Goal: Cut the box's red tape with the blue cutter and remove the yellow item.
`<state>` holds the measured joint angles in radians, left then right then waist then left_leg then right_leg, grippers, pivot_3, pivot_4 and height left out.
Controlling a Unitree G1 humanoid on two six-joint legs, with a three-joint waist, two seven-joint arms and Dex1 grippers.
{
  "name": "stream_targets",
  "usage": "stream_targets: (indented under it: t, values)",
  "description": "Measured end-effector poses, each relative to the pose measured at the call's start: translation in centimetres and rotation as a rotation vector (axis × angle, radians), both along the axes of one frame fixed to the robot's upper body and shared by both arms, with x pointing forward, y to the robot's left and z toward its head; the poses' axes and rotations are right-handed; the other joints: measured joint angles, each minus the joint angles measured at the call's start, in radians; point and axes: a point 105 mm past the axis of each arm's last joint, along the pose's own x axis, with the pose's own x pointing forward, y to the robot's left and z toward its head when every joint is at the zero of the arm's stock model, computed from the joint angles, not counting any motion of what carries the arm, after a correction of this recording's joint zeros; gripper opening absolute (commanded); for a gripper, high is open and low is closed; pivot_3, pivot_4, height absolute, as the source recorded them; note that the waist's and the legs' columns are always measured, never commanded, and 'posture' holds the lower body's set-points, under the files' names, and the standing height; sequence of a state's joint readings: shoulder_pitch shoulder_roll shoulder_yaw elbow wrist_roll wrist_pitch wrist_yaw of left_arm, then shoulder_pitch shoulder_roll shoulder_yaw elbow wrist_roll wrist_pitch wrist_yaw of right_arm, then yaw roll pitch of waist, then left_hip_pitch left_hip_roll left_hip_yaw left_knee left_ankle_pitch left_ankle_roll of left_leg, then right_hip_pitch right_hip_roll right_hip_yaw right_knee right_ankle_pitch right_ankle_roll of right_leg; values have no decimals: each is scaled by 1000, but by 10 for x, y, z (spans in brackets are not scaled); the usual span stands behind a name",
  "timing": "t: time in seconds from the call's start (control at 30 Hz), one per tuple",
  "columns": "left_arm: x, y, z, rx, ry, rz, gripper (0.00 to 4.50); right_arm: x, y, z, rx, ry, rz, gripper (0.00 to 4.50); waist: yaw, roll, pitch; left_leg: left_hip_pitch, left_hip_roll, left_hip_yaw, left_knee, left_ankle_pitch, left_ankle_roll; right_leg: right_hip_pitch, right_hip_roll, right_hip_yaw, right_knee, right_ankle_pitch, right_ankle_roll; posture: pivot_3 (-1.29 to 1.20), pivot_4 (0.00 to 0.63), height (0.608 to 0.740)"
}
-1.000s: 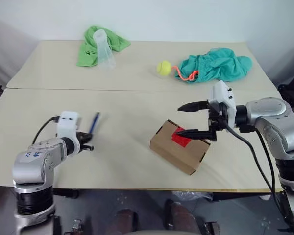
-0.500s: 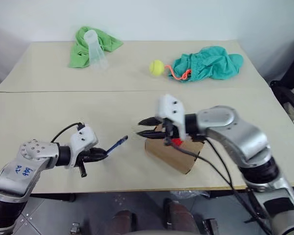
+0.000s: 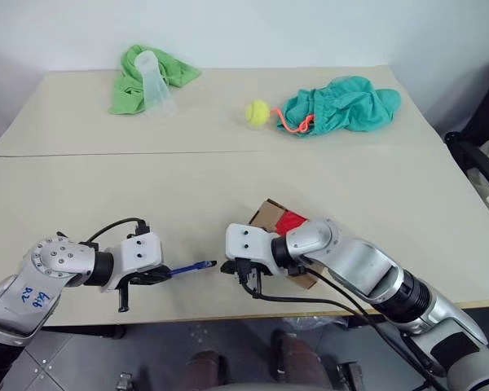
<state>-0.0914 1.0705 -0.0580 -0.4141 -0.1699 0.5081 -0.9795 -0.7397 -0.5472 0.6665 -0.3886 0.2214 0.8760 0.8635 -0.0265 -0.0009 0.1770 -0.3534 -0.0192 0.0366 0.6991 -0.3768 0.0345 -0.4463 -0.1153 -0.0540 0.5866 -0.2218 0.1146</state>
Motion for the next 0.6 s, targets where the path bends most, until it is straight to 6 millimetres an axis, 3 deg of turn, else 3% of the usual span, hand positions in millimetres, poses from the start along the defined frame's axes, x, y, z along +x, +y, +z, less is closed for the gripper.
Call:
stream_targets:
  t: [0.23, 0.53, 0.6]
  values:
    - [-2, -4, -4, 60, -52, -19, 390, 10, -12, 0, -19, -7, -38, 32, 3, 1, -1, 2, -1, 0, 0, 0, 0, 1, -1, 0, 1, 0, 0, 0, 150, 740]
    - [-3, -12, -7, 46, -69, 1, 390, 10, 5, 5, 51, 28, -32, 32, 15, 7, -4, 2, -2, 0, 0, 0, 1, 1, -2, 0, 3, 0, 0, 0, 150, 740]
    - [-4, -13, -7, 41, -70, 2, 768, 12, 5, 6, 52, 27, -36, 0, 19, 7, -4, 2, -2, 0, 0, 0, 1, 1, -2, 0, 3, 0, 0, 0, 150, 740]
